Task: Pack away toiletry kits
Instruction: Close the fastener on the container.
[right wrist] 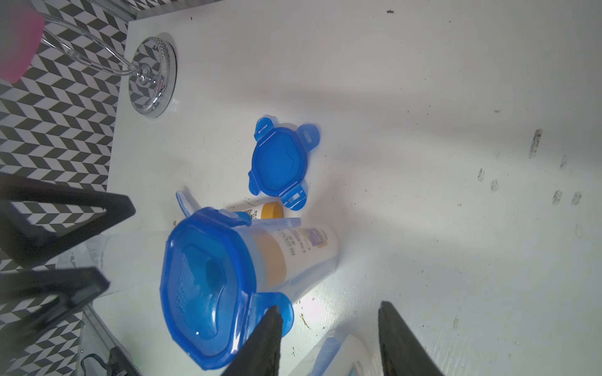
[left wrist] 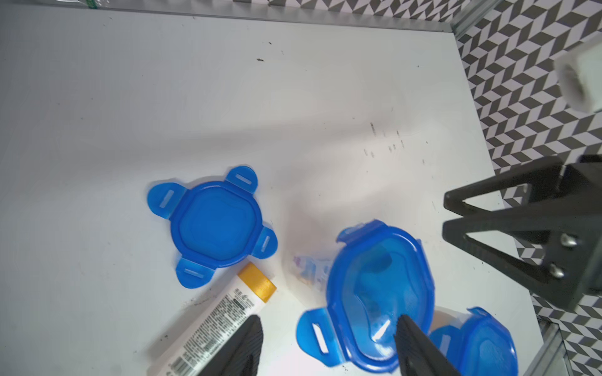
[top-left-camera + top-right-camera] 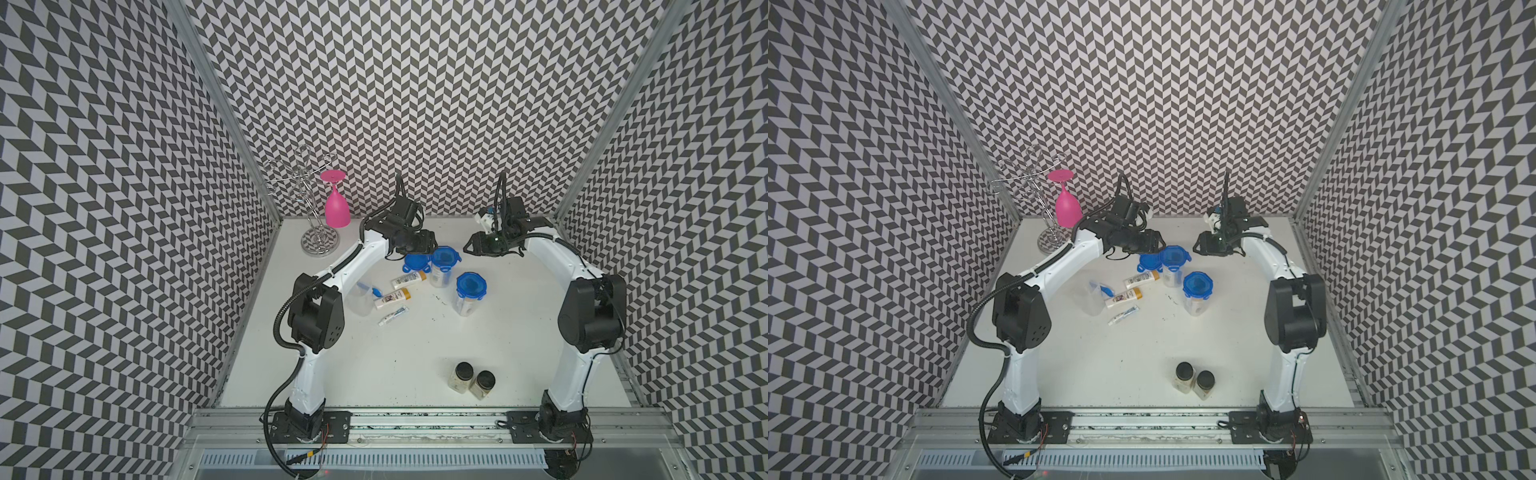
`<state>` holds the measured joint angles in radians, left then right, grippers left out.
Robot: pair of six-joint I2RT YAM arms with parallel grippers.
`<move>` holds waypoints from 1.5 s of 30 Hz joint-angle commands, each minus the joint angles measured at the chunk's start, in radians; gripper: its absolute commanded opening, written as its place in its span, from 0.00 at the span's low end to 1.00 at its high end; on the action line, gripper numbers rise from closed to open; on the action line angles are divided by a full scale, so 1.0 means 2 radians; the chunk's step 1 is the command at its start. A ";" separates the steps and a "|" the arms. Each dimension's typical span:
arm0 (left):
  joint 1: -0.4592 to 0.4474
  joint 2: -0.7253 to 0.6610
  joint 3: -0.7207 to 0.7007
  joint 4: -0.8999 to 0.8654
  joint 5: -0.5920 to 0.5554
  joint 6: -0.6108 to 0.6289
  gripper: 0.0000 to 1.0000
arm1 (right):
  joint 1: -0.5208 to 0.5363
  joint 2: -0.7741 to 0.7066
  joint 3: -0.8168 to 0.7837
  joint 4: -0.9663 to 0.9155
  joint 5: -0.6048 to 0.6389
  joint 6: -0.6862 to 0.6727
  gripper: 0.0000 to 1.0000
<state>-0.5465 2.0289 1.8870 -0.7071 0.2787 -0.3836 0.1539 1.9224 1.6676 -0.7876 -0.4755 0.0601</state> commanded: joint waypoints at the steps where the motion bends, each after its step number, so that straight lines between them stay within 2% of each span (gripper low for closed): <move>1: -0.003 -0.015 -0.018 0.011 0.011 -0.019 0.67 | 0.000 -0.011 -0.018 -0.001 -0.002 -0.014 0.47; 29: -0.013 0.032 -0.013 0.033 0.072 -0.039 0.65 | 0.023 0.017 -0.027 0.030 -0.037 0.006 0.47; 34: -0.016 0.020 -0.055 0.068 0.100 -0.061 0.63 | 0.031 0.018 -0.027 0.034 -0.041 0.010 0.47; 45: -0.024 0.025 -0.058 0.084 0.118 -0.080 0.62 | 0.050 0.011 -0.048 0.058 -0.059 0.030 0.46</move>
<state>-0.5625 2.0705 1.7763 -0.5842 0.4652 -0.5304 0.2115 1.9388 1.5791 -0.7109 -0.5228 0.1101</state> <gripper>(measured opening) 0.624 0.464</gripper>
